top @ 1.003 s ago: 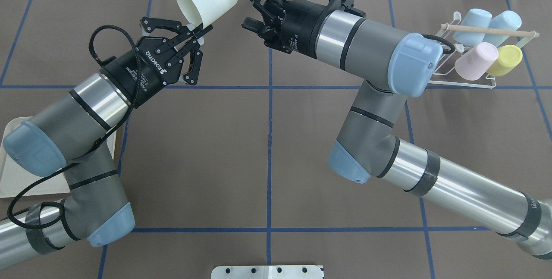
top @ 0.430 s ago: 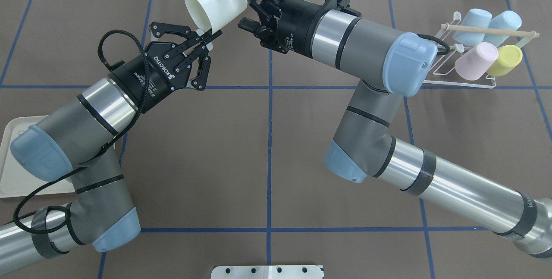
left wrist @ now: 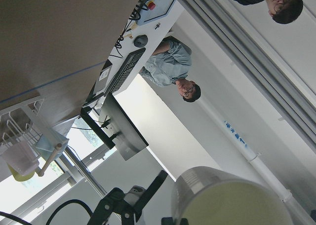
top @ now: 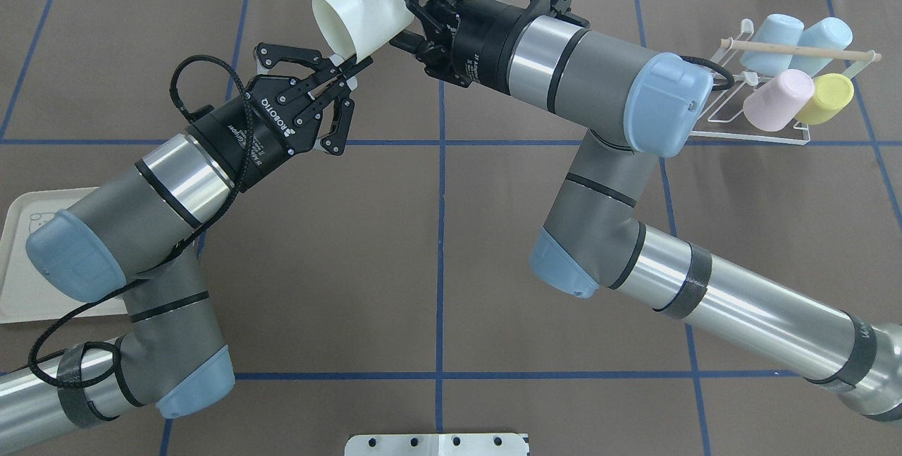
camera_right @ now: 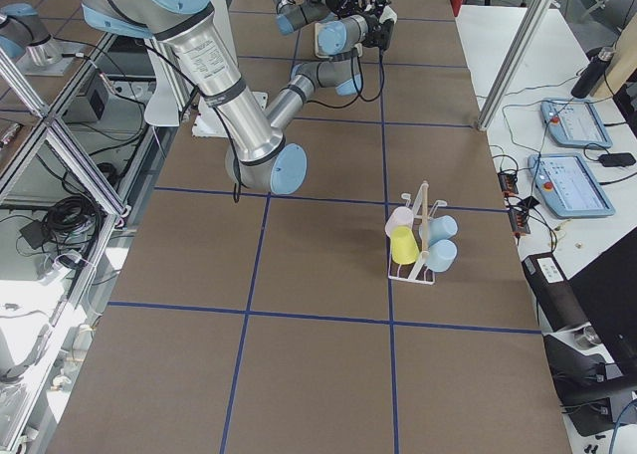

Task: Transfer IKEA cup to right arm and place on rack

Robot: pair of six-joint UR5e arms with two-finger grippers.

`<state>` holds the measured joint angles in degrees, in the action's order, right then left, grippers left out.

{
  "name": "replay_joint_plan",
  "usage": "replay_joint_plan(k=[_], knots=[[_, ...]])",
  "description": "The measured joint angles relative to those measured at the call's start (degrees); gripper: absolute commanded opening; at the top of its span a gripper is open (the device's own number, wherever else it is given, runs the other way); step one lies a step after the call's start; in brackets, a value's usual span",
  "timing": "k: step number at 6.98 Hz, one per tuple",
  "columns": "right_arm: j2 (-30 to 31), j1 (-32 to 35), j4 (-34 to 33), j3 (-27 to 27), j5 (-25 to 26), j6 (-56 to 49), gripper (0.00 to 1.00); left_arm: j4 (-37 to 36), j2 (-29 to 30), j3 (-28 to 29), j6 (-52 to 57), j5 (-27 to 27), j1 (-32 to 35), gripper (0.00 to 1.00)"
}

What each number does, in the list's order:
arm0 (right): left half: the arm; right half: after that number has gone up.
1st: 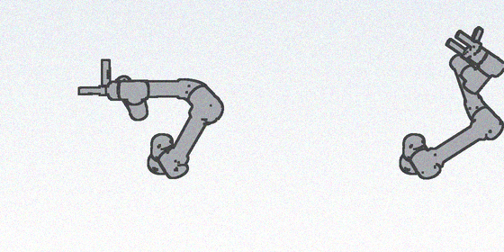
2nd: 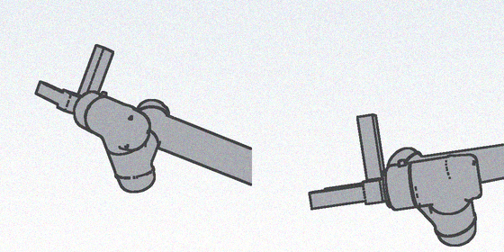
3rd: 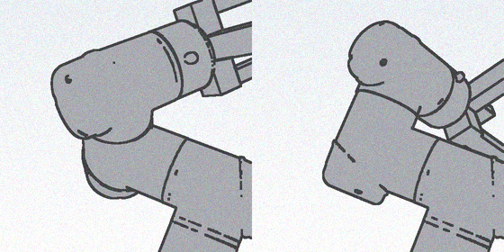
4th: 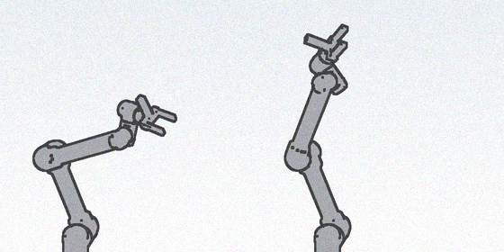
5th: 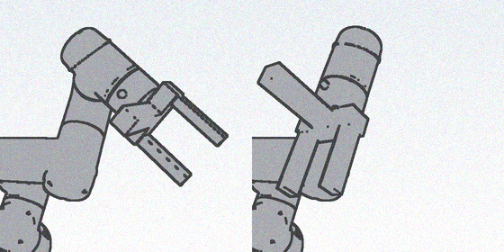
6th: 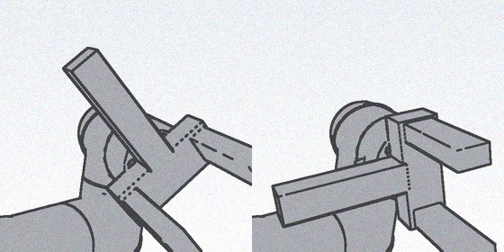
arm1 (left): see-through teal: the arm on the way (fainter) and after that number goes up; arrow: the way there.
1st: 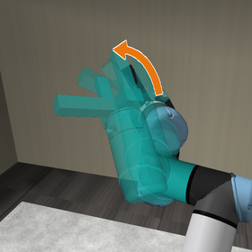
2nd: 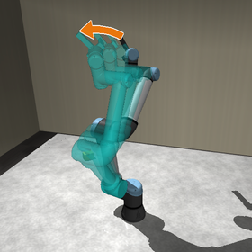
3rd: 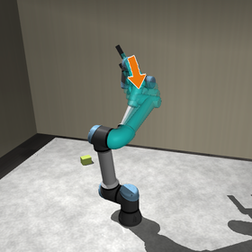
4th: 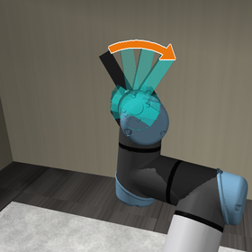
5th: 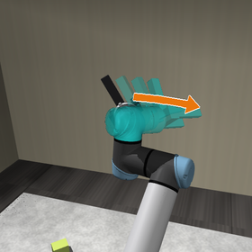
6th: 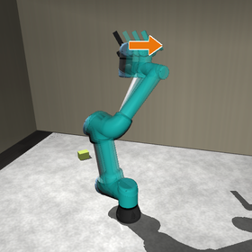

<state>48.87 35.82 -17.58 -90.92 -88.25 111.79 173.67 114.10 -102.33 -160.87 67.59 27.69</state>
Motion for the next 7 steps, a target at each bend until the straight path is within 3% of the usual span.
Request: replay_joint_plan(k=[4,5,6,7], knots=[[0.0,0.0,0.0,0.3,0.3,0.1,0.98,-0.1,0.6,-0.1,0.0,0.0,-0.1,0.00],[-0.1,0.0,0.0,0.3,0.4,0.2,0.77,-0.2,0.8,-0.1,-0.1,-0.1,-0.1,0.00],[-0.2,0.0,0.0,0.3,0.4,0.5,0.07,-0.2,0.8,-0.1,0.0,-0.1,-0.2,0.00],[-0.4,0.0,0.0,0.3,0.4,1.1,0.00,-0.1,0.9,-0.1,0.0,0.0,-0.2,0.99]])
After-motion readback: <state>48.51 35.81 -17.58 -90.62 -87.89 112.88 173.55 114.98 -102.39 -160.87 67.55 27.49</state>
